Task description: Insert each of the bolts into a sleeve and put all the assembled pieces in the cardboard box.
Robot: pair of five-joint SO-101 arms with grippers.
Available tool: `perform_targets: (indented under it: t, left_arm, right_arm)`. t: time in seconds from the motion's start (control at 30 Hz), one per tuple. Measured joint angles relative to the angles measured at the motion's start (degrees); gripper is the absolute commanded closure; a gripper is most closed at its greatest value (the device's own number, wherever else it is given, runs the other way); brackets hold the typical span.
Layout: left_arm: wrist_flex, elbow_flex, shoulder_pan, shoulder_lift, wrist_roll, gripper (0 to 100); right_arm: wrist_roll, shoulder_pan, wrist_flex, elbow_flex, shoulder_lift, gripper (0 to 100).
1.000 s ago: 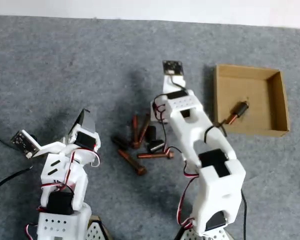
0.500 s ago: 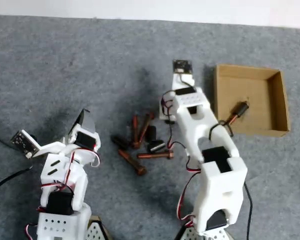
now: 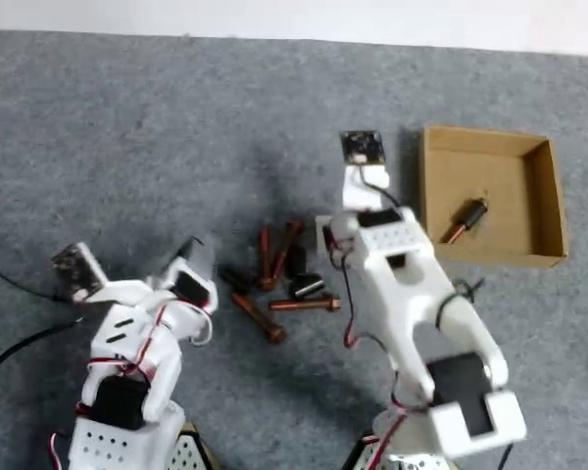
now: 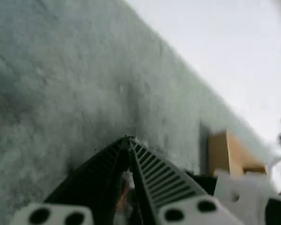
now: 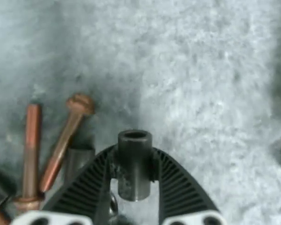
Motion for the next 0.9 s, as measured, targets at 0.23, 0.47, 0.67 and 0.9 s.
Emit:
perform_targets:
  t: [0.23,0.47,0.67,0.9]
  left_arm:
    - [2.02,-0.62,4.22,0.0,-3.43,99]
    - [1.76,0.97,7.03,0.0,-5.8,99]
    - [0.62,2.73,9.67,0.0,-7.38,99]
    - [0.62,2.73,10.9,0.0,-7.56,99]
  right_arm:
    - [0.0,-0.09,-4.31,9.85,-11.69,99.5]
    - [0.0,-0.09,-4.4,13.19,-16.53,99.5]
    - [3.25,-0.09,-4.66,15.56,-18.02,99.5]
    - [3.78,-0.09,-4.84,18.46,-20.84,99.5]
